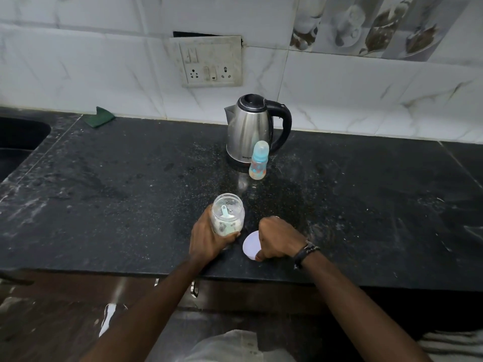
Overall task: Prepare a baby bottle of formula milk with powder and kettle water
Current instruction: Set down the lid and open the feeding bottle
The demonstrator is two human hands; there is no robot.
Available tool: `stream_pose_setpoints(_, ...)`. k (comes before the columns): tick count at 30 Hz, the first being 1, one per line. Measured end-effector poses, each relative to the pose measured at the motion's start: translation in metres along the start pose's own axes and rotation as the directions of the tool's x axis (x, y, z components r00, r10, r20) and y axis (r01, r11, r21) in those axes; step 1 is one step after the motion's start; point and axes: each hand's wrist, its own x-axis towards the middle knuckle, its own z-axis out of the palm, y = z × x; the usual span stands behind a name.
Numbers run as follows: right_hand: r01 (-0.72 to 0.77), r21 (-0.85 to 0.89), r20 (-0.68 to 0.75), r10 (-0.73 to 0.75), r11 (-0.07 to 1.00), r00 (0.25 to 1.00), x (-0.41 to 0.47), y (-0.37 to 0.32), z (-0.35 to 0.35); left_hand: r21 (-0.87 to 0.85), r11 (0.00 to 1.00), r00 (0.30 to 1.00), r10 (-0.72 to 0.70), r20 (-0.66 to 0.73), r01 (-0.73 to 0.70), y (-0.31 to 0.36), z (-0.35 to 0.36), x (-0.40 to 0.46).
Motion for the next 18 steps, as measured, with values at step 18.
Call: stream_pose_setpoints(18, 0.059, 0.051, -0.073, -0.055, 0.997, 0.996, -0.003, -0.026, 0.041, -0.035, 0.999, 1.000, -0.015, -0.004, 0.015, 0.010, -0.003, -0.004)
